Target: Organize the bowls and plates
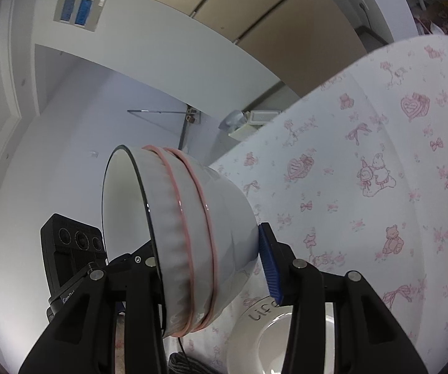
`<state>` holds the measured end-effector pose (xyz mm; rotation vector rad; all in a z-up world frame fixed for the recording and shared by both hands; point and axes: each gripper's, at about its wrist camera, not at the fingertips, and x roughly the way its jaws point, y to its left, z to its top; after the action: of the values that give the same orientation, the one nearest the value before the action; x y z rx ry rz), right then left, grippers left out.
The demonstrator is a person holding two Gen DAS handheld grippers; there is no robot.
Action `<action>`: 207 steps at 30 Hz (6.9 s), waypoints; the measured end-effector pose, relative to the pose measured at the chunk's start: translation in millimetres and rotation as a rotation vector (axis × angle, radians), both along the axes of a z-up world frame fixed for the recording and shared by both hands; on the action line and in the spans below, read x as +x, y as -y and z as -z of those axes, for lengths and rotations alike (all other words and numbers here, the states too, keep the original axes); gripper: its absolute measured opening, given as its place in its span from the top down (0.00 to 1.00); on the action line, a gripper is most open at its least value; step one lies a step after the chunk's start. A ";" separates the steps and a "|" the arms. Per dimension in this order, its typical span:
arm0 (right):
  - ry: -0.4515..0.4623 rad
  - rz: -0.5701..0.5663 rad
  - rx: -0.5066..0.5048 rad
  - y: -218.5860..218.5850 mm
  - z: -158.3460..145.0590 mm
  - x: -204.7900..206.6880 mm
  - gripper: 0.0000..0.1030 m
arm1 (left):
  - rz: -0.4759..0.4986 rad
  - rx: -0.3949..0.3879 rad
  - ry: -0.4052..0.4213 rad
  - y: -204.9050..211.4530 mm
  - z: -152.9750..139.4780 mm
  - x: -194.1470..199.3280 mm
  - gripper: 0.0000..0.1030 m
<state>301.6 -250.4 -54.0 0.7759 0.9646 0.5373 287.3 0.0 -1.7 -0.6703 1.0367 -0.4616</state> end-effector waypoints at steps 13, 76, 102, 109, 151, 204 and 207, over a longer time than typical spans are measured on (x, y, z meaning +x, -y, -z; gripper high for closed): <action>-0.030 0.006 -0.046 -6.3 -28.7 -21.9 0.60 | -0.037 -0.015 -0.013 -3.7 -29.4 -28.6 0.52; -0.207 0.004 -0.103 16.3 69.7 -130.9 0.60 | 0.099 0.023 -0.228 35.4 86.8 -105.4 0.52; -0.222 -0.008 -0.247 0.1 64.6 -125.9 0.56 | 0.100 0.100 -0.188 37.6 86.5 -109.5 0.51; -0.198 -0.004 -0.264 6.2 59.7 -128.5 0.57 | 0.091 0.129 -0.151 34.9 77.3 -113.4 0.51; 0.818 0.269 -0.597 -6.2 -162.1 -352.9 0.36 | -0.328 0.631 0.947 6.6 -165.7 -397.2 0.39; 0.956 0.437 -0.715 -19.9 -24.3 -346.6 0.00 | -0.399 0.600 1.055 -21.9 15.2 -368.2 0.00; 0.932 0.443 -0.684 -13.0 -23.2 -344.0 0.00 | -0.396 0.585 1.038 -24.7 15.7 -364.5 0.00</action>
<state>-42.4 -237.4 -30.8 0.0529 0.0553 0.1082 -77.2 24.7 -17.3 -0.0417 0.0141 -0.0934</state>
